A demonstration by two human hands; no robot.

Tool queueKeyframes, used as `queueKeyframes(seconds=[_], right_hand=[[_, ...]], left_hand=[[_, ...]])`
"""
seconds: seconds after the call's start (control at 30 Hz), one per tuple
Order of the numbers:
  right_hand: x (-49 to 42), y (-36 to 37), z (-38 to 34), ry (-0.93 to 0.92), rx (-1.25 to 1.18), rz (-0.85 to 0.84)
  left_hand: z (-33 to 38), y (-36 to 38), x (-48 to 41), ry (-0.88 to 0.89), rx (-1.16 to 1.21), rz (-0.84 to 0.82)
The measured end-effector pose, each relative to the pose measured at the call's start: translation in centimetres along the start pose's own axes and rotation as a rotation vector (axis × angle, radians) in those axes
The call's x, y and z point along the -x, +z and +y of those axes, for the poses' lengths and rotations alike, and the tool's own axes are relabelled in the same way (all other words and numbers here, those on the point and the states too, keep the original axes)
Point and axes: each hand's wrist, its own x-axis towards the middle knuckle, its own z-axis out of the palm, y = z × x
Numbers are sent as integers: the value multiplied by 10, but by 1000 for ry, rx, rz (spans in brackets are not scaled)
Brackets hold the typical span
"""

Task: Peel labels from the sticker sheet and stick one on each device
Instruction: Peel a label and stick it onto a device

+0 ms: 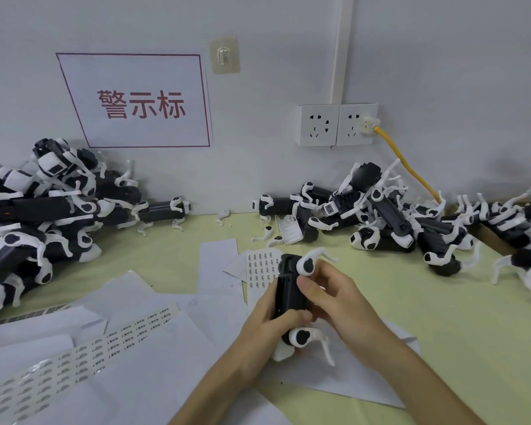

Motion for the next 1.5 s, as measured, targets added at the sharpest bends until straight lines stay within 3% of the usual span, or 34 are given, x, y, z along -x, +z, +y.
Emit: queueKeyframes(seconds=[0.27, 0.83, 1.23, 1.37, 1.5], right_hand=[[1, -3, 0, -54, 2, -142], [1, -6, 6, -54, 67, -105], [3, -9, -1, -65, 73, -205], [3, -3, -3, -110, 142, -106], [6, -2, -5, -454, 564, 117]], left_hand=[[0, 0, -2, -8, 18, -25], [-1, -4, -2, 5, 39, -42], [-1, -6, -2, 5, 101, -56], [2, -4, -3, -12, 167, -29], [2, -4, -4, -49, 223, 43]])
